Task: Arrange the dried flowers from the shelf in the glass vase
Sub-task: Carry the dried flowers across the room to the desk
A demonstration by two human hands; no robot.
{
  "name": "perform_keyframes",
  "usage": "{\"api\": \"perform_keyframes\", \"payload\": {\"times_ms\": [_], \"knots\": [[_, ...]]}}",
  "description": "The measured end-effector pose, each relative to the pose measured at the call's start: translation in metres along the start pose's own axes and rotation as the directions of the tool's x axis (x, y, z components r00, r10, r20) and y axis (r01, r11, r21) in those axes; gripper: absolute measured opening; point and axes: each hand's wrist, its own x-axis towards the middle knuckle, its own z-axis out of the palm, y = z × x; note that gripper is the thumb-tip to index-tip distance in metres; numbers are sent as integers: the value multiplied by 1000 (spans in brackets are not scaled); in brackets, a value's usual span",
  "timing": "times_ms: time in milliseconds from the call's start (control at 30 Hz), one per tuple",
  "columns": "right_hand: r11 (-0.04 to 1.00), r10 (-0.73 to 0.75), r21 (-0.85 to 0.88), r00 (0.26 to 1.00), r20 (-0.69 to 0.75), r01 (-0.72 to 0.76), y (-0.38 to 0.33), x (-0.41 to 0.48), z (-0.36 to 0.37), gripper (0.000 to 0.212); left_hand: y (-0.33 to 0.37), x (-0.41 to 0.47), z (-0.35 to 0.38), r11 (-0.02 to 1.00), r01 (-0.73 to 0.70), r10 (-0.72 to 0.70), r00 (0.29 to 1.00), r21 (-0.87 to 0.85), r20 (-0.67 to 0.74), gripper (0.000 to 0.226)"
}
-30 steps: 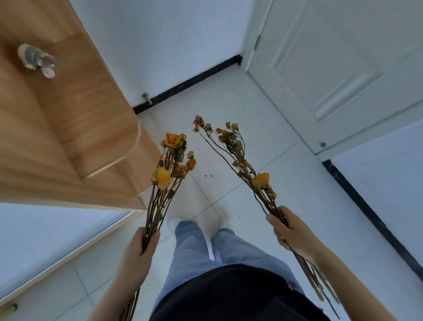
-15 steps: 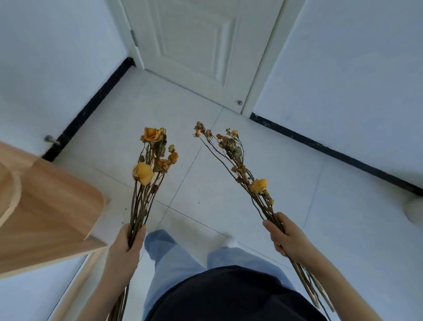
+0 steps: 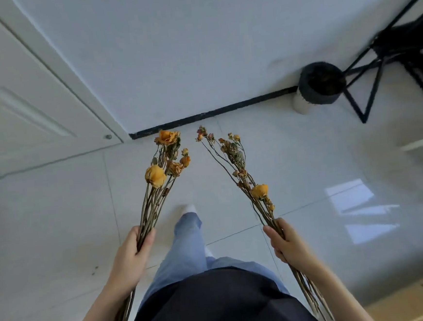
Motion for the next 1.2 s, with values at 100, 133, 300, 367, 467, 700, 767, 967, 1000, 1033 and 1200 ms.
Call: {"api": "perform_keyframes", "payload": {"times_ms": [100,133,300,367,467,700,767,967,1000,1033,1200], "knots": [[990,75,128,991,-113,-60,15,2,-23,25,36,47,22,994,-70,58,990,88,131,16],[982,100,175,984,-150,-73,18,4,-30,24,49,64,30,990,-93,74,982,109,172,14],[920,229,379,922,-311,-100,20,20,-71,23,129,152,81,961,-213,134,914,174,382,13],[885,289,455,884,-366,-101,16,27,-88,25,168,182,103,951,-255,152,879,176,452,14],[859,338,504,842,-420,-94,11,39,-116,25,225,220,137,929,-323,179,820,182,544,17],[793,427,607,756,-495,-51,20,58,-190,24,323,273,228,873,-451,206,684,184,699,14],[769,450,639,736,-506,-31,30,61,-214,26,343,281,259,863,-469,190,646,188,739,10],[743,475,669,721,-504,-21,70,73,-314,30,403,282,368,831,-525,198,586,183,786,5],[745,467,667,730,-499,-20,76,73,-333,30,413,278,385,827,-530,201,591,188,781,4],[749,455,662,739,-497,-15,82,73,-351,30,425,275,402,820,-540,210,593,191,777,3],[733,462,680,737,-493,-5,99,74,-436,28,481,266,473,793,-572,204,574,210,793,21]]}}
